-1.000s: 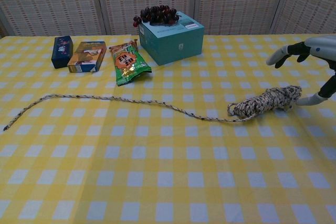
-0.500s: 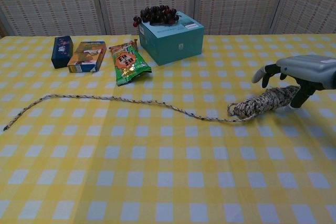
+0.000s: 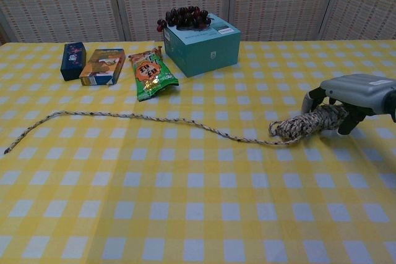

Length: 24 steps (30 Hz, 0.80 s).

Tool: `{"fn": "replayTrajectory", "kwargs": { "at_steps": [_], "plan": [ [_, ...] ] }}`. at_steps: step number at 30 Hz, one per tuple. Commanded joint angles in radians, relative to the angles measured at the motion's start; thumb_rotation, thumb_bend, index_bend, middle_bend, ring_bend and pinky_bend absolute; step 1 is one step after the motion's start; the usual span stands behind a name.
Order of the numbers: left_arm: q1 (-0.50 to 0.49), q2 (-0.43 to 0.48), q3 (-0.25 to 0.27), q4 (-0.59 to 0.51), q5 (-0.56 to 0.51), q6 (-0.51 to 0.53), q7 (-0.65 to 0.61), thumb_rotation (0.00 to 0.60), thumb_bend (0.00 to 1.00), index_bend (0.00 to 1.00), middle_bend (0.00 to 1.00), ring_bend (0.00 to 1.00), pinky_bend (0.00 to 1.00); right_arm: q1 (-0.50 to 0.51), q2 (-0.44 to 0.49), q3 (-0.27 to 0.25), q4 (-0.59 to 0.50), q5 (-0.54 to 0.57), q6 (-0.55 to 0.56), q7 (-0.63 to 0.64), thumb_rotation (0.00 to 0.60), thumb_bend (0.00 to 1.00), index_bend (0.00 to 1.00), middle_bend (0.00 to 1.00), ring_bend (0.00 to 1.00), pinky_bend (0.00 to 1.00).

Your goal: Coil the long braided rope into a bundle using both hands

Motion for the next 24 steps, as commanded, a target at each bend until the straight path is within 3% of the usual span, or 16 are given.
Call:
{"fn": "replayTrajectory", "kwargs": {
  "at_steps": [1, 7, 17, 21, 24],
  "plan": [
    [-0.001, -0.002, 0.0, 0.002, 0.0, -0.001, -0.002, 0.6, 0.31, 0.3, 0.28, 0.27, 0.13, 0.002, -0.007, -0.003, 0.01, 0.0, 0.001, 0.0, 0.6, 0.29, 0.38, 0.41, 0.25, 0.27],
    [0.001, -0.007, 0.0, 0.012, -0.005, -0.002, -0.009, 0.6, 0.31, 0.3, 0.28, 0.27, 0.13, 0.007, -0.018, -0.004, 0.023, -0.006, 0.01, 0.007, 0.6, 0.35, 0.49, 0.48, 0.32, 0.33],
    [-0.042, 0.023, -0.034, 0.032, -0.008, -0.036, -0.029, 0.6, 0.31, 0.3, 0.28, 0.27, 0.13, -0.001, 0.026, 0.022, -0.031, -0.025, 0.058, 0.074, 0.6, 0.51, 0.7, 0.64, 0.5, 0.57],
    [-0.103, 0.049, -0.069, 0.037, -0.003, -0.092, -0.066, 0.6, 0.31, 0.31, 0.28, 0.28, 0.13, -0.007, 0.062, 0.039, -0.087, -0.035, 0.09, 0.103, 0.6, 0.52, 0.72, 0.66, 0.51, 0.58],
    [-0.158, 0.073, -0.09, 0.03, 0.002, -0.153, -0.077, 0.6, 0.31, 0.31, 0.29, 0.33, 0.17, -0.011, 0.087, 0.048, -0.127, -0.034, 0.104, 0.114, 0.6, 0.53, 0.73, 0.66, 0.52, 0.58]
  ]
}}
